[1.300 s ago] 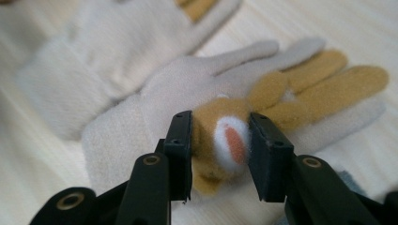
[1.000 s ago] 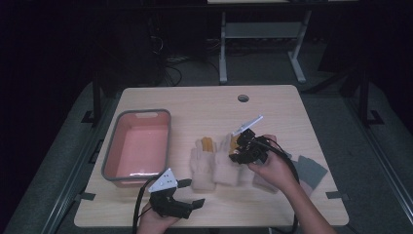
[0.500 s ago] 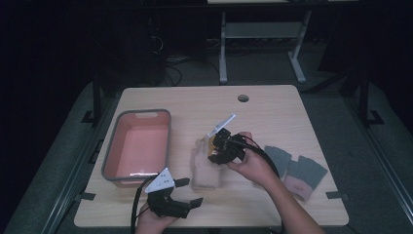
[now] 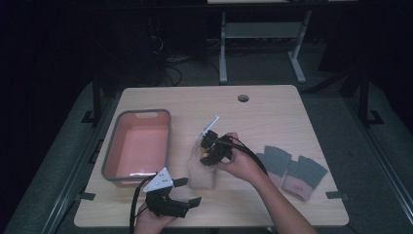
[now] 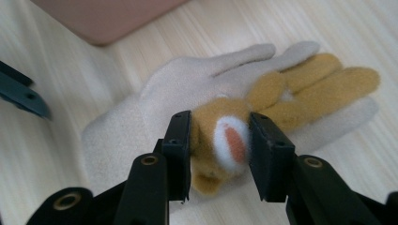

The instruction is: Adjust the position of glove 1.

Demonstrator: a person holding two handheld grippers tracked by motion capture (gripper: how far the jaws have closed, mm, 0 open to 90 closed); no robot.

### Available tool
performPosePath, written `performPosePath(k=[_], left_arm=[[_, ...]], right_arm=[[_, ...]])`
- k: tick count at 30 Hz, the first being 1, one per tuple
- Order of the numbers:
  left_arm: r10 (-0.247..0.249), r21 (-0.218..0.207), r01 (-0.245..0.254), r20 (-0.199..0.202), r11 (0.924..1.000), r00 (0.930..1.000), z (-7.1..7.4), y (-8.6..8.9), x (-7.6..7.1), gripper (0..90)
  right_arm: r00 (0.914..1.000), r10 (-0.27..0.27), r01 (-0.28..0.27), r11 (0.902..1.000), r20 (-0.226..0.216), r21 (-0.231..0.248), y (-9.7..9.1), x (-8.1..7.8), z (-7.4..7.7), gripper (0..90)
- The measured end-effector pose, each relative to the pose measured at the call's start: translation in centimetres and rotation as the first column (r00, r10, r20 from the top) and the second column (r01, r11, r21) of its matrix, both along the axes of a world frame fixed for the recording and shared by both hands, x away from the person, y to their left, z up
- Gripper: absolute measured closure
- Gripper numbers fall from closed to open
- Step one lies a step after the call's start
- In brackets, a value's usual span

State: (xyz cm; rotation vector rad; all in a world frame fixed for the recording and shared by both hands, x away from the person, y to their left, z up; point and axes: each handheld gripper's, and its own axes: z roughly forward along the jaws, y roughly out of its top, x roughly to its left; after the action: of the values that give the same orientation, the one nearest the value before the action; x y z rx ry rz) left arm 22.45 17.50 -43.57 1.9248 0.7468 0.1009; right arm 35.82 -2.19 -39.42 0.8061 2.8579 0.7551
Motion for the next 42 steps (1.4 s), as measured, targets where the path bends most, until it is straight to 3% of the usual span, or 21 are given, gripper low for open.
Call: performPosePath(k=[3, 8, 11, 16, 20, 26, 31, 37, 42], left_arm=[[0.003, 0.006, -0.003, 0.014, 1.0000, 0.9999, 0.1, 0.0, -0.1, 16.4], [0.009, -0.002, -0.009, 0.000, 1.0000, 1.0000, 0.0, -0.1, 0.0, 16.4], [0.012, -0.003, -0.012, 0.005, 0.9999, 0.9999, 0.0, -0.1, -0.1, 16.4], [0.010, 0.001, -0.010, 0.013, 0.9999, 0.9999, 0.0, -0.1, 0.0, 16.4], [0.010, 0.003, -0.010, 0.012, 0.9999, 0.9999, -0.1, -0.1, -0.1, 16.4], [0.016, -0.006, -0.016, 0.006, 0.9999, 0.9999, 0.0, 0.1, -0.1, 16.4], [0.011, -0.006, -0.011, 0.002, 0.9999, 0.9999, -0.1, 0.0, -0.1, 16.4], [0.015, -0.008, -0.015, 0.003, 0.9998, 0.9999, 0.0, 0.0, -0.1, 16.4], [0.034, -0.021, -0.034, -0.001, 0.9992, 0.9994, 0.1, 0.0, 0.0, 16.3]], right_arm=[[0.9998, 0.001, -0.002, 1.0000, -0.021, -0.006, 0.0, 0.2, -0.8, 60.9], [0.9997, 0.001, -0.002, 1.0000, -0.025, -0.009, -0.4, 0.1, -1.3, 54.5], [0.9994, -0.004, 0.005, 0.9994, -0.034, 0.034, -0.7, 0.2, -1.0, 46.0], [1.0000, 0.004, -0.004, 0.9993, 0.001, 0.037, 0.2, 0.2, -0.5, 40.3], [0.9996, 0.013, -0.013, 0.9993, 0.025, 0.034, 1.3, 0.6, -0.5, 39.5], [0.9998, 0.011, -0.011, 0.9997, 0.019, 0.021, 2.3, 1.2, -1.4, 39.7], [0.9999, 0.014, -0.014, 0.9998, 0.002, -0.018, 3.3, 1.8, -2.5, 39.8], [0.9995, 0.028, -0.027, 0.9973, 0.017, -0.068, 3.3, 2.0, -3.1, 43.5], [0.9988, 0.046, -0.044, 0.9963, 0.020, -0.074, 2.5, 2.1, -3.1, 43.7]])
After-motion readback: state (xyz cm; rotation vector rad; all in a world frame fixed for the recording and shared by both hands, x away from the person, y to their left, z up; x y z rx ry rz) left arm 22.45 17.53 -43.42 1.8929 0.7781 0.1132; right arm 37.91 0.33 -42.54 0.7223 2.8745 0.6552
